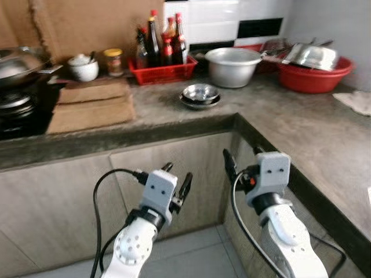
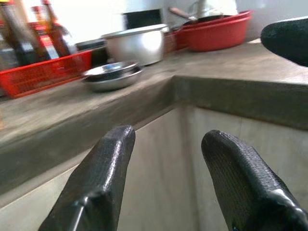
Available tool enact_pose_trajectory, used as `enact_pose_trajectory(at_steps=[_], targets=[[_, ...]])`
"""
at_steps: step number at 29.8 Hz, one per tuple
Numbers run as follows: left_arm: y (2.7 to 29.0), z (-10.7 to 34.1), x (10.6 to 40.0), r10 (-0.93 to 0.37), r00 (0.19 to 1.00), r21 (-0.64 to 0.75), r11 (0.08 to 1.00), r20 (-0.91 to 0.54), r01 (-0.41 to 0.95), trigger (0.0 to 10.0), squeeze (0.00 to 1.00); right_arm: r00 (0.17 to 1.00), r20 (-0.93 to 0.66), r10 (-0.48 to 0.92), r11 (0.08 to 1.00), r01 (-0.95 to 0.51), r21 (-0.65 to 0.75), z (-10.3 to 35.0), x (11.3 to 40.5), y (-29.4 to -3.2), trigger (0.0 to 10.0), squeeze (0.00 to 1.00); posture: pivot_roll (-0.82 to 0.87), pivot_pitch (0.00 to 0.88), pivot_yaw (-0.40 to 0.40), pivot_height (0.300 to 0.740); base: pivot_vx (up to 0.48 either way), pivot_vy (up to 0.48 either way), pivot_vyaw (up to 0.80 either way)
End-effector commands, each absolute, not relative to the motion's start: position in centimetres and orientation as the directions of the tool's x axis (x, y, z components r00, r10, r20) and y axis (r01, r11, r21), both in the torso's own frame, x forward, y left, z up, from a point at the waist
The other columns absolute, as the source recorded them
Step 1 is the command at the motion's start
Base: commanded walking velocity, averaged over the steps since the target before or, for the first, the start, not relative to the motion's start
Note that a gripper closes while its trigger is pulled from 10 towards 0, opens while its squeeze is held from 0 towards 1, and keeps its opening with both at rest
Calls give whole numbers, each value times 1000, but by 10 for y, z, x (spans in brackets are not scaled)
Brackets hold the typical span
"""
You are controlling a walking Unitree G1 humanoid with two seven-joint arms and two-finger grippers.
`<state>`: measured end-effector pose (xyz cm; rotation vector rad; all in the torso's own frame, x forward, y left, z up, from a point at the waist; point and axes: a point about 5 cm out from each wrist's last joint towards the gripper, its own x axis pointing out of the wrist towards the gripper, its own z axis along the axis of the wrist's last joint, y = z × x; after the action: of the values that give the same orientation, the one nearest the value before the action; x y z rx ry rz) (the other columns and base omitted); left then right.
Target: Kitchen organization
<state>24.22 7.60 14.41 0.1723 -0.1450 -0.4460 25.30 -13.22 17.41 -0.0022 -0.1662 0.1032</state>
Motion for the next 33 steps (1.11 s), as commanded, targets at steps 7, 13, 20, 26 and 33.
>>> enact_pose_trajectory(at_steps=[7, 13, 20, 26, 33], targets=[[70, 148, 242, -457, 882, 186, 882, 117, 432, 10000, 0, 981, 174, 81, 997, -80, -12, 177, 255, -138, 10000, 0, 20, 0, -18, 740, 354, 0, 0], [70, 148, 242, -457, 882, 188, 882, 116, 432, 10000, 0, 981, 177, 85, 996, -86, -5, 178, 256, -136, 10000, 0, 21, 0, -17, 740, 351, 0, 0], [70, 148, 242, -456, 882, 188, 882, 117, 431, 10000, 0, 976, 189, 109, 994, -104, -34, 180, 257, -134, 10000, 0, 21, 0, -16, 740, 351, 0, 229], [70, 148, 242, -455, 883, 189, 883, 116, 430, 10000, 0, 977, 184, 107, 994, -105, -18, 179, 258, -134, 10000, 0, 24, 0, -16, 740, 347, 0, 517], [71, 148, 242, -449, 886, 184, 886, 115, 425, 10000, 0, 977, 190, 99, 995, -97, -20, 182, 261, -138, 10000, 0, 23, 0, -18, 740, 335, 0, 0]])
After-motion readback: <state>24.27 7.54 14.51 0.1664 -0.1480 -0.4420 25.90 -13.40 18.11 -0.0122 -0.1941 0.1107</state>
